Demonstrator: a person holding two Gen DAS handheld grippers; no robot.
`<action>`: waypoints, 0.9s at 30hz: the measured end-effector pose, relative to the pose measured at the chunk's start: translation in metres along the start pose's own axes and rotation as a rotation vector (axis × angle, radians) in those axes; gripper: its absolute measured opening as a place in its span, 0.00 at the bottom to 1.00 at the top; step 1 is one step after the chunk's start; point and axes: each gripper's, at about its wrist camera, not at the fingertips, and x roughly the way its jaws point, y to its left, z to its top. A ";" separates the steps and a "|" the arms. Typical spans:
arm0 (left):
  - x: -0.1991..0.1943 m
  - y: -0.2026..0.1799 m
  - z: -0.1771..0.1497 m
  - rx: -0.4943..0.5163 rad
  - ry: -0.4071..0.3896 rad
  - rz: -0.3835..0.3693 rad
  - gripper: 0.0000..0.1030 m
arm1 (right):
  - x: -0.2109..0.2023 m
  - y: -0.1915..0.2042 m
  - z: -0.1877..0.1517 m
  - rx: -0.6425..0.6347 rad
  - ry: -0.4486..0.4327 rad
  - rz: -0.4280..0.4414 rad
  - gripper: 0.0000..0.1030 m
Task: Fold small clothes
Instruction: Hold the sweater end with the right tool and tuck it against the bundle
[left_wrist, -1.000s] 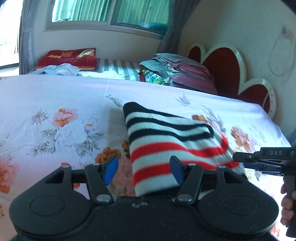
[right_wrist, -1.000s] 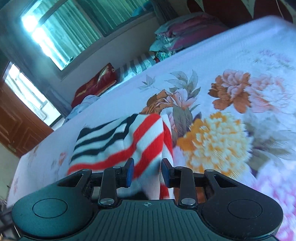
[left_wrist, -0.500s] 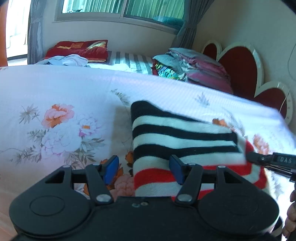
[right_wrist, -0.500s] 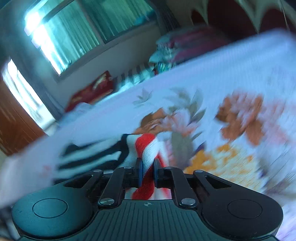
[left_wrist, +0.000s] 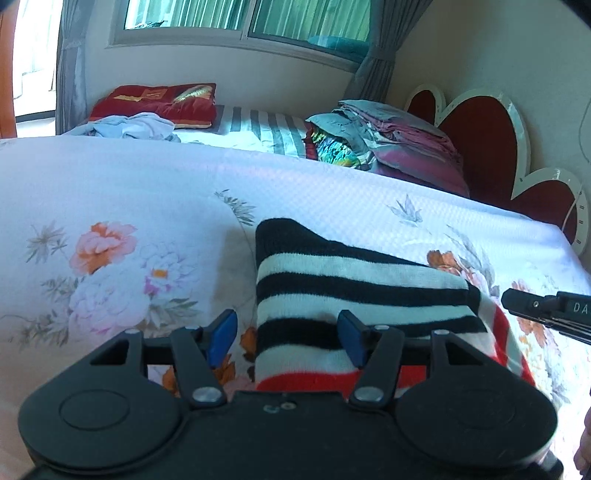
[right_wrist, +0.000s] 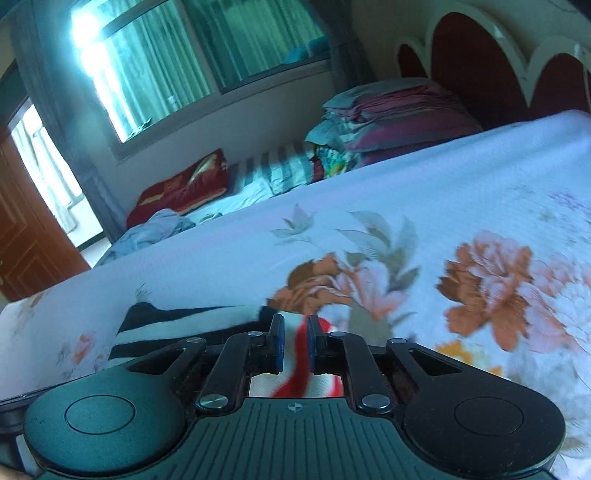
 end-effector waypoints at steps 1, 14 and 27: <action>0.003 0.001 0.001 -0.013 0.004 0.004 0.57 | 0.004 0.003 0.000 -0.015 0.008 -0.003 0.12; 0.017 0.015 0.002 -0.067 0.055 0.022 0.68 | 0.048 0.005 -0.016 -0.151 0.070 -0.088 0.12; -0.033 0.001 -0.010 -0.006 0.010 -0.017 0.63 | -0.022 0.020 -0.030 -0.173 0.022 0.012 0.47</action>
